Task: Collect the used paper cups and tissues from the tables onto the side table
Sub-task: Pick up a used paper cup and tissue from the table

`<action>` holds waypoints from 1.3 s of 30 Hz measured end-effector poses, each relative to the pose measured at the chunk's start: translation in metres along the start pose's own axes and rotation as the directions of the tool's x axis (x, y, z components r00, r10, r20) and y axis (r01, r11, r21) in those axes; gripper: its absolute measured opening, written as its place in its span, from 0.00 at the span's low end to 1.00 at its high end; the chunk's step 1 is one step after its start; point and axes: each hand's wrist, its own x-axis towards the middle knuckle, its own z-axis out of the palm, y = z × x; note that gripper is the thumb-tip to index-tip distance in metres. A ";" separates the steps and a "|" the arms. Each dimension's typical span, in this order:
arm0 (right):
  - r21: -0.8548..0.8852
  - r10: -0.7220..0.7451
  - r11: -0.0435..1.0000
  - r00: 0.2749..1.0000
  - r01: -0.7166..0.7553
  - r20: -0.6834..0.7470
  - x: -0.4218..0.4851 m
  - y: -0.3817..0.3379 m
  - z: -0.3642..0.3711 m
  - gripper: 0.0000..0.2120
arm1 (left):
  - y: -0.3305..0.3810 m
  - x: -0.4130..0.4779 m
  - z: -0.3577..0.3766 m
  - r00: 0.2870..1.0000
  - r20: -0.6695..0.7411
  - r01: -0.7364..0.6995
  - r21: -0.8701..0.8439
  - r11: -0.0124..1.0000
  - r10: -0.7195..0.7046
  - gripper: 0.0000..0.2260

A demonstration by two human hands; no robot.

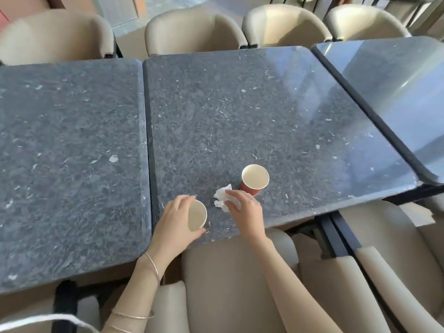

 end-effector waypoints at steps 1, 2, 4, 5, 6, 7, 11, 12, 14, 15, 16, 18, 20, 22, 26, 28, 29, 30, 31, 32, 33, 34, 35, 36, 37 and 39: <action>-0.022 -0.012 1.000 1.000 0.012 0.015 0.007 0.005 0.010 0.13 | -0.004 0.004 0.003 1.000 0.010 -0.002 0.001 1.000 0.002 0.35; -0.054 -0.027 0.998 0.999 0.029 0.043 0.012 0.010 0.019 0.13 | -0.007 0.007 0.005 1.000 0.019 -0.004 0.001 1.000 0.004 0.35; -0.111 -0.059 0.991 0.992 0.072 0.115 0.018 0.018 0.032 0.13 | -0.011 0.010 0.008 1.000 0.025 -0.010 -0.002 1.000 0.010 0.35; -0.122 -0.084 0.987 0.987 0.101 0.140 0.020 0.022 0.037 0.12 | -0.012 0.011 0.009 1.000 0.025 -0.016 -0.006 1.000 0.016 0.35; -0.128 -0.114 0.983 0.982 0.134 0.152 0.020 0.025 0.042 0.11 | -0.014 0.013 0.009 0.999 0.026 -0.023 -0.008 1.000 0.023 0.35; -0.134 -0.146 0.977 0.978 0.166 0.149 0.019 0.028 0.044 0.11 | -0.015 0.014 0.009 0.999 0.027 -0.032 -0.008 0.999 0.032 0.35; -0.174 -0.164 0.969 0.984 0.173 0.069 0.014 0.036 0.045 0.10 | -0.020 0.017 0.010 0.998 0.032 -0.055 -0.024 0.998 0.056 0.35; -0.187 -0.151 0.970 0.987 0.157 0.049 0.014 0.037 0.044 0.09 | -0.020 0.017 0.011 0.998 0.035 -0.059 -0.025 0.998 0.060 0.35; -0.201 -0.137 0.970 0.990 0.138 0.020 0.012 0.041 0.042 0.08 | -0.020 0.017 0.012 0.997 0.029 -0.066 -0.022 0.998 0.066 0.35; -0.205 -0.133 0.970 0.991 0.132 0.011 0.010 0.043 0.041 0.08 | -0.019 0.016 0.012 0.998 0.024 -0.066 -0.019 0.998 0.066 0.35; -0.206 -0.126 0.971 0.992 0.124 0.004 0.008 0.044 0.039 0.08 | -0.017 0.016 0.012 0.998 0.022 -0.066 -0.017 0.998 0.066 0.35; -0.196 -0.108 0.975 0.994 0.104 -0.007 0.002 0.048 0.034 0.09 | -0.012 0.016 0.013 0.997 0.032 -0.070 -0.018 0.997 0.071 0.34; -0.167 -0.087 0.982 0.996 0.084 -0.012 -0.005 0.054 0.027 0.10 | -0.003 0.016 0.015 0.995 0.056 -0.080 -0.022 0.997 0.082 0.34; -0.148 -0.065 0.987 0.998 0.062 -0.017 -0.013 0.059 0.015 0.11 | 0.009 0.018 0.014 0.992 0.067 -0.100 -0.034 0.994 0.103 0.34; -0.151 -0.031 0.988 0.995 0.017 -0.091 -0.024 0.072 -0.015 0.13 | 0.037 0.024 0.007 0.987 0.036 -0.157 -0.062 0.986 0.160 0.34; -0.142 0.000 0.990 0.990 -0.020 -0.143 -0.022 0.077 -0.033 0.14 | 0.052 0.031 0.001 0.981 0.004 -0.194 -0.068 0.979 0.195 0.34; -0.135 0.011 0.990 0.986 -0.034 -0.166 -0.020 0.079 -0.041 0.13 | 0.060 0.035 -0.001 0.977 -0.013 -0.215 -0.065 0.974 0.214 0.34; -0.128 0.017 0.991 0.982 -0.042 -0.188 -0.016 0.081 -0.049 0.13 | 0.068 0.039 -0.004 0.972 -0.030 -0.236 -0.061 0.970 0.234 0.35; -0.125 0.019 0.991 0.978 -0.046 -0.208 -0.012 0.082 -0.055 0.12 | 0.076 0.043 -0.006 0.966 -0.044 -0.257 -0.059 0.965 0.254 0.35; -0.126 0.020 0.991 0.974 -0.049 -0.224 -0.007 0.083 -0.061 0.12 | 0.084 0.047 -0.008 0.961 -0.056 -0.275 -0.061 0.959 0.272 0.35; -0.130 0.022 0.990 0.972 -0.054 -0.235 -0.002 0.085 -0.066 0.12 | 0.092 0.051 -0.010 0.955 -0.066 -0.292 -0.064 0.954 0.288 0.35; -0.133 0.030 0.989 0.971 -0.063 -0.237 0.002 0.086 -0.070 0.12 | 0.099 0.055 -0.011 0.951 -0.072 -0.307 -0.066 0.949 0.302 0.35; -0.133 0.047 0.988 0.972 -0.079 -0.231 0.007 0.088 -0.073 0.11 | 0.106 0.059 -0.012 0.945 -0.076 -0.323 -0.067 0.944 0.318 0.35; -0.131 0.069 0.986 0.973 -0.100 -0.220 0.012 0.090 -0.074 0.11 | 0.112 0.064 -0.012 0.939 -0.079 -0.338 -0.066 0.939 0.333 0.34; -0.131 0.090 0.984 0.974 -0.119 -0.207 0.015 0.092 -0.075 0.10 | 0.117 0.069 -0.012 0.934 -0.080 -0.352 -0.063 0.934 0.347 0.34; -0.134 0.118 0.980 0.975 -0.145 -0.187 0.021 0.097 -0.075 0.09 | 0.123 0.078 -0.010 0.928 -0.078 -0.368 -0.052 0.928 0.363 0.33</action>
